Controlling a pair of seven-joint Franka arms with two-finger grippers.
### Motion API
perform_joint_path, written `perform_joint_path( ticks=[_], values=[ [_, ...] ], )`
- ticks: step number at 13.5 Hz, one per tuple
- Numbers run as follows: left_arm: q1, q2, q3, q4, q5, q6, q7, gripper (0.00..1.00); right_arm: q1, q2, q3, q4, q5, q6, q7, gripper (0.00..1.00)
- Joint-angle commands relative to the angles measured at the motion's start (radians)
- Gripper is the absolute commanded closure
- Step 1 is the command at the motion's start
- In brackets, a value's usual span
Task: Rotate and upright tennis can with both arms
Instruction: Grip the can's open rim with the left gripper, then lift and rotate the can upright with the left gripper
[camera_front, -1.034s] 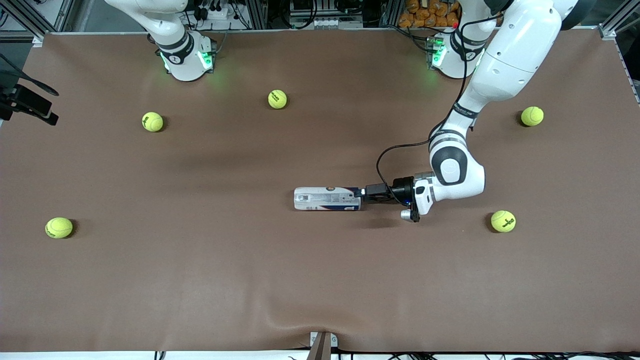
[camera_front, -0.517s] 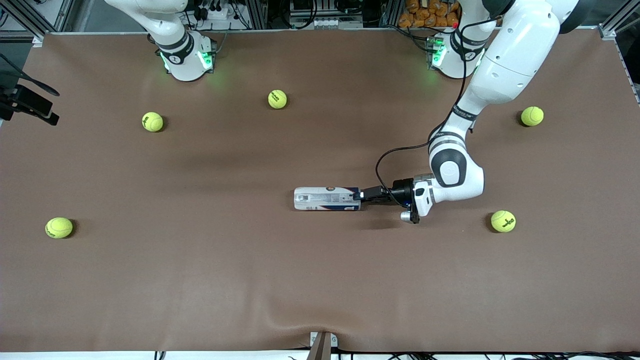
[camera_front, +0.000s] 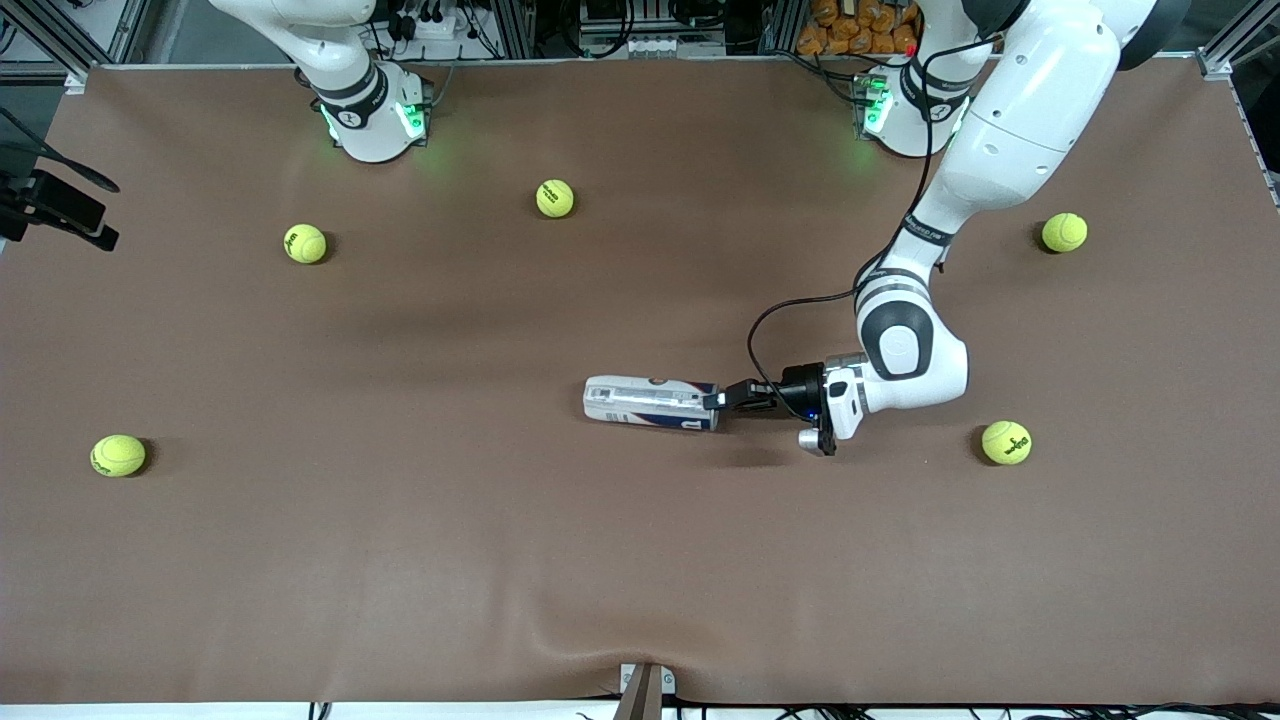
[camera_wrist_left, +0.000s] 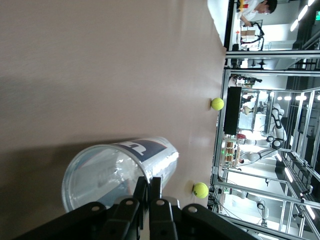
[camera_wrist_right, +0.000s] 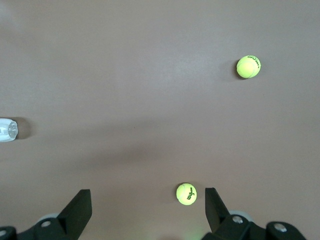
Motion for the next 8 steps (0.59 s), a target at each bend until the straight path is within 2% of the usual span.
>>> perform_joint_path(
  ticks=[1,3,8],
  values=[
    [-0.044,-0.025,0.01,0.053,0.065,0.017,-0.114,1.0,-0.013,-0.003,0.011,0.002,0.007,-0.007,0.006,0.0],
    [-0.084,-0.054,0.013,0.101,0.171,0.031,-0.281,1.0,-0.013,-0.003,0.011,0.002,0.007,-0.007,0.006,0.0],
    [-0.133,-0.141,0.015,0.15,0.462,0.047,-0.62,1.0,-0.011,-0.003,0.011,0.002,0.007,-0.007,0.006,0.0]
  ],
)
